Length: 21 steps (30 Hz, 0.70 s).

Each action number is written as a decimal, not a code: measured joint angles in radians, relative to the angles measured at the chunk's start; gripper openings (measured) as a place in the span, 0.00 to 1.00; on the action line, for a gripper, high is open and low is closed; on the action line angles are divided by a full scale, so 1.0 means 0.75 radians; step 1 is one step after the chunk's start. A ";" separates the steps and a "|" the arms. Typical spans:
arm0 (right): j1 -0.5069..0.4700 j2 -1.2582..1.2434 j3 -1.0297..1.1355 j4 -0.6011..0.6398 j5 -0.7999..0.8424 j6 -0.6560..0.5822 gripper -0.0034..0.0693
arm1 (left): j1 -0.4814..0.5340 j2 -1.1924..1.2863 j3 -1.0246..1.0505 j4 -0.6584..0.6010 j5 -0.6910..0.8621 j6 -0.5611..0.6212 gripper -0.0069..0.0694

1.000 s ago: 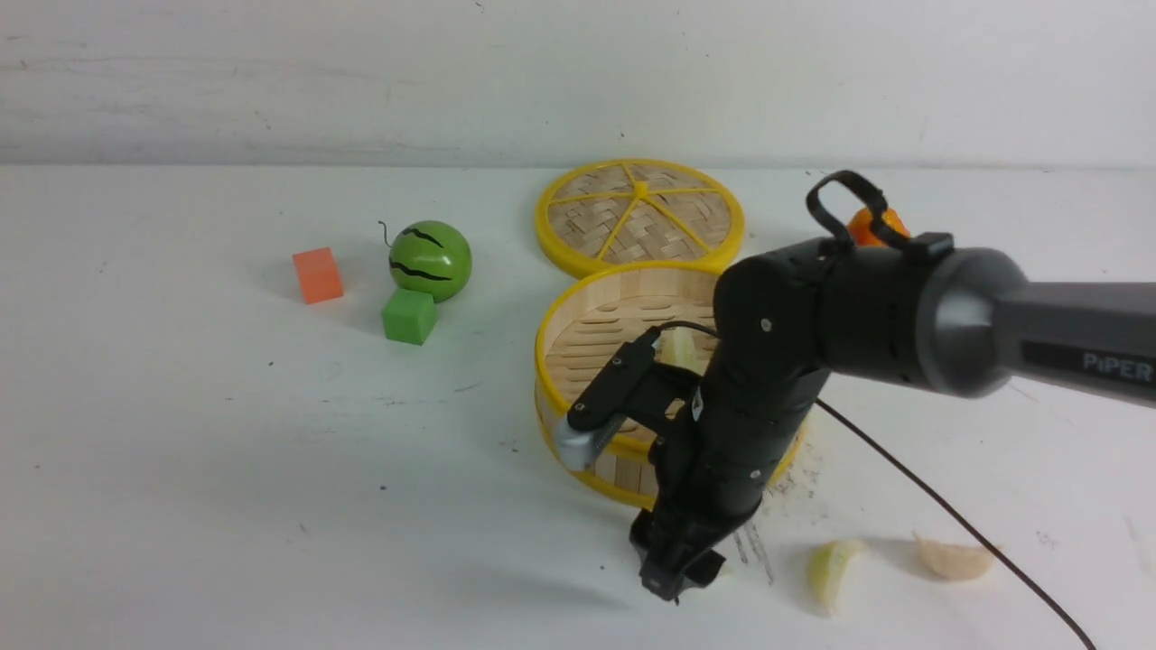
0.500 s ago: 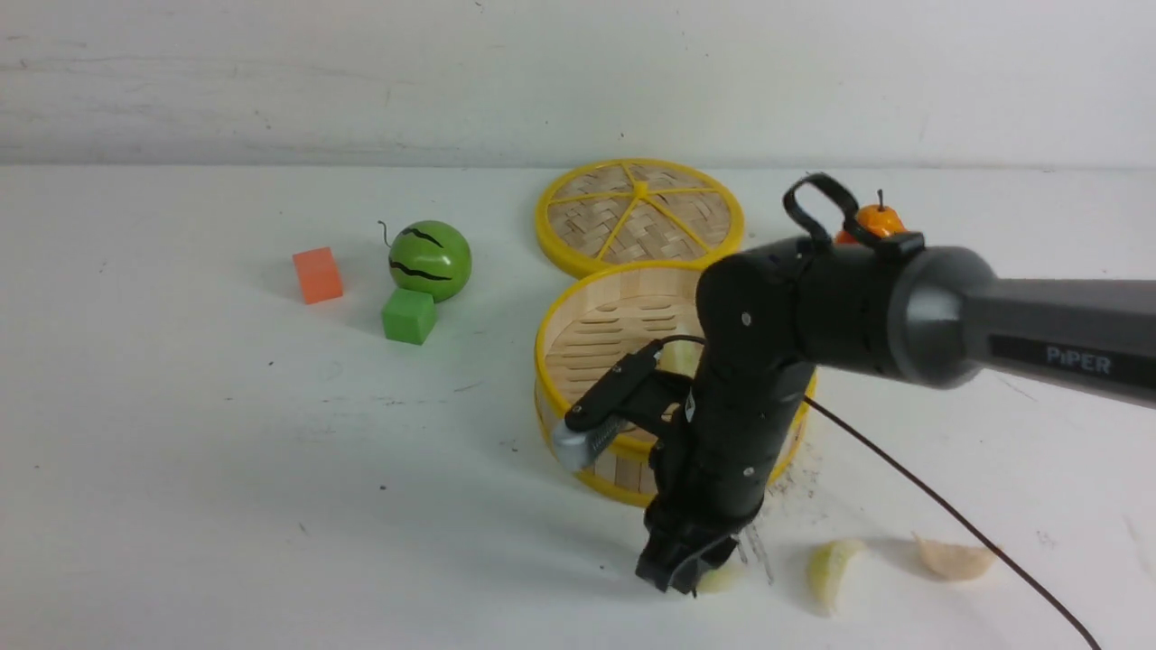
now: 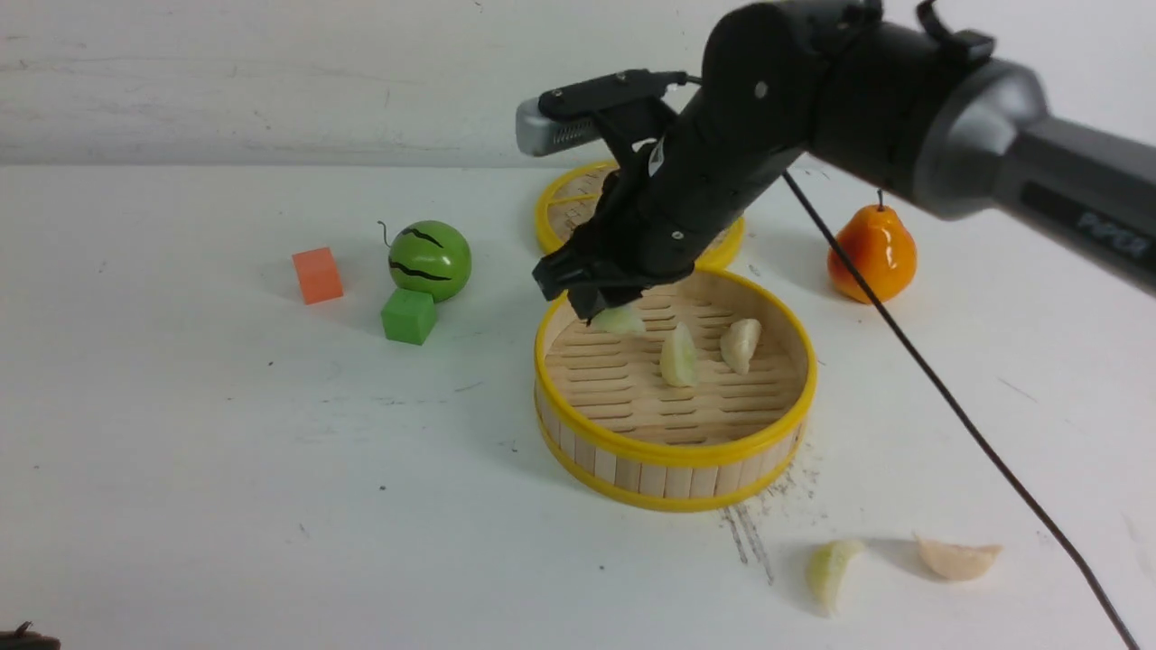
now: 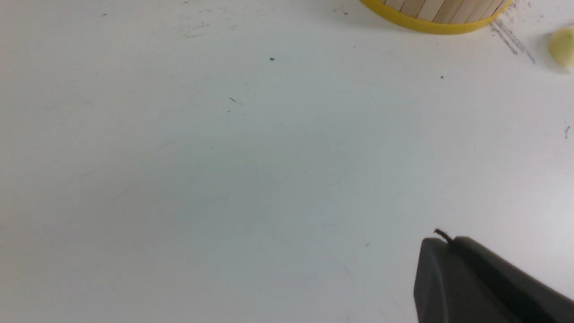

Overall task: Put the dumplings into the steamer on the white table.
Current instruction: 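Place the dumpling in the bamboo steamer basket with the right gripper, then reach for and grasp a dumpling lying on the table beside the steamer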

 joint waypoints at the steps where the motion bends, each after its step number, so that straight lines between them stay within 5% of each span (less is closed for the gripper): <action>1: -0.003 0.038 -0.005 -0.004 -0.027 0.015 0.32 | 0.000 0.000 0.000 -0.001 -0.001 0.000 0.07; 9: -0.058 0.245 -0.005 -0.042 -0.126 0.149 0.35 | 0.000 0.000 0.000 -0.068 0.020 -0.003 0.07; 17: -0.081 0.253 -0.014 -0.041 -0.070 0.175 0.65 | 0.000 0.000 0.000 -0.089 0.021 -0.003 0.07; 21: -0.081 0.122 -0.063 -0.074 0.162 0.085 0.74 | 0.000 0.000 0.000 -0.093 0.033 -0.003 0.07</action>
